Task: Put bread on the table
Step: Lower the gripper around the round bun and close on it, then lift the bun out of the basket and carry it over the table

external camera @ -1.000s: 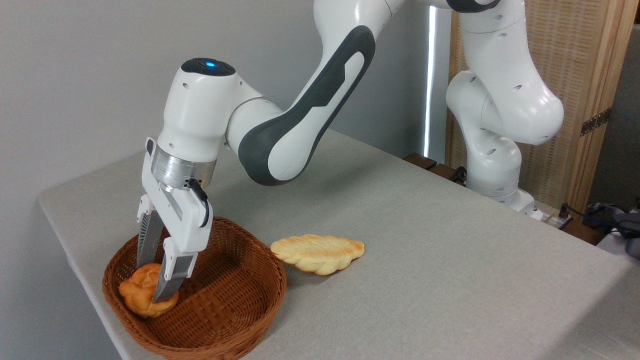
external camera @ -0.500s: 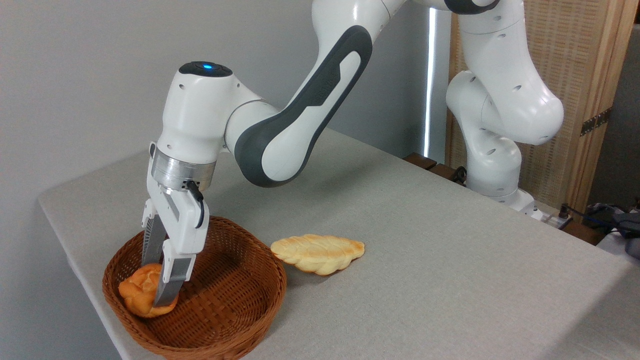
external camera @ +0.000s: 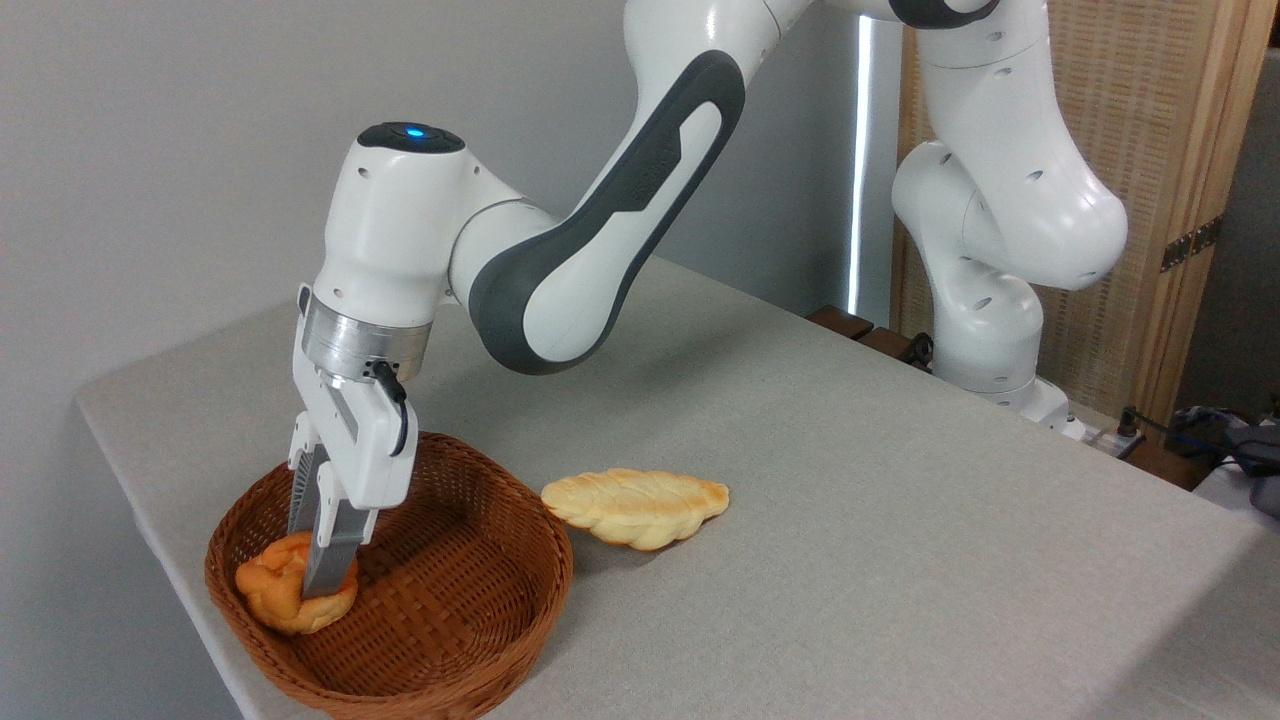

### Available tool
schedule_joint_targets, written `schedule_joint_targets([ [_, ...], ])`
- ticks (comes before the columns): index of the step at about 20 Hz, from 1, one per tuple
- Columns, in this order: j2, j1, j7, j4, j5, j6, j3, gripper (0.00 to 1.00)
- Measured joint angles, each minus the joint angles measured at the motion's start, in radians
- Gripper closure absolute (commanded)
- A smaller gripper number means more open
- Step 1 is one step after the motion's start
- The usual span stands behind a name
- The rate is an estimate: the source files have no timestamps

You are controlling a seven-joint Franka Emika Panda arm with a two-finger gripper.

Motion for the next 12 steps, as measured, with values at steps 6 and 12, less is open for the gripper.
schedule_joint_targets([
  [6,0.000,0.000,0.000,0.001,0.000,0.000,0.000,0.66],
  [12,-0.004,0.000,0.000,0.008,0.000,0.000,-0.001,0.66],
])
